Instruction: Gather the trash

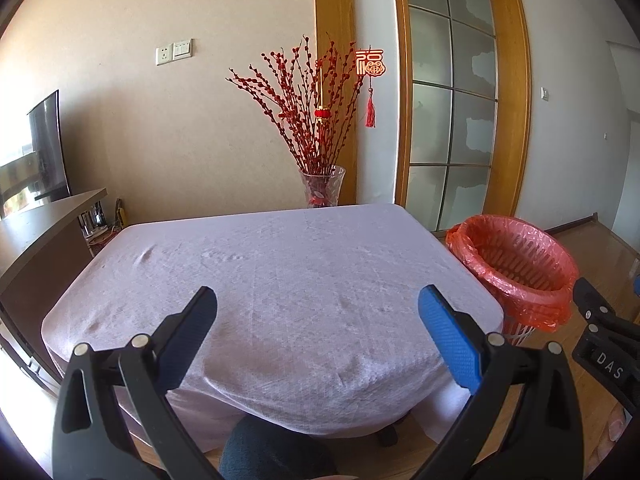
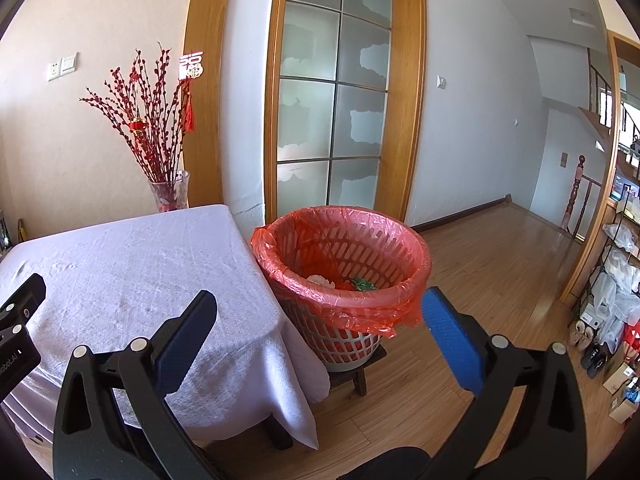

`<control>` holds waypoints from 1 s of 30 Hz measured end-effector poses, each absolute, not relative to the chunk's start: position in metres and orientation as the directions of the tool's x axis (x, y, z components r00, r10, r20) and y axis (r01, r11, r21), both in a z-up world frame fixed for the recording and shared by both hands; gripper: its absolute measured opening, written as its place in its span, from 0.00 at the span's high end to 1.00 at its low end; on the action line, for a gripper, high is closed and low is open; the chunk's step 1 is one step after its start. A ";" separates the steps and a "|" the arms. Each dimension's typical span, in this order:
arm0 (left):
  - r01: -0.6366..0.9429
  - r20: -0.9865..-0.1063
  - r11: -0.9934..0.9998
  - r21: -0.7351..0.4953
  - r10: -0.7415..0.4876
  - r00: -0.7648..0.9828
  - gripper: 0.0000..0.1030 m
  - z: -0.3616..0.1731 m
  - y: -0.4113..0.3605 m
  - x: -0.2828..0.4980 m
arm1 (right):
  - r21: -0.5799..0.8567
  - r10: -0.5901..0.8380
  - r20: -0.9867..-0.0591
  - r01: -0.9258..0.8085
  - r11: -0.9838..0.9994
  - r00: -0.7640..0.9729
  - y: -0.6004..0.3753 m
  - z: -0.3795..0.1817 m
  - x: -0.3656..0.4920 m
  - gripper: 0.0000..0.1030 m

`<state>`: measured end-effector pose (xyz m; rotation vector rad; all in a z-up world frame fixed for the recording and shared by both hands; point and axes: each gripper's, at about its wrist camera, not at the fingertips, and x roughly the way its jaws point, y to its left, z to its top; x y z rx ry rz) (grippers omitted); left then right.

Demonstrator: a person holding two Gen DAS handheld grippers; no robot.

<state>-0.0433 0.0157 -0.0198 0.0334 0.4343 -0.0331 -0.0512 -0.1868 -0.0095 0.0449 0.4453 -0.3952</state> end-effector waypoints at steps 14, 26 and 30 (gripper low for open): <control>0.043 -0.419 0.999 0.027 -0.028 0.908 0.04 -0.019 0.013 -0.044 | -0.041 -0.360 -0.430 0.381 0.924 0.828 -0.188 -0.010 -0.050 0.02; 0.045 -0.426 0.999 0.026 -0.030 0.904 0.04 -0.021 0.012 -0.042 | -0.039 -0.360 -0.432 0.381 0.924 0.827 -0.189 -0.010 -0.048 0.02; 0.046 -0.427 0.999 0.027 -0.030 0.904 0.04 -0.021 0.012 -0.042 | -0.035 -0.358 -0.435 0.382 0.923 0.826 -0.190 -0.011 -0.048 0.02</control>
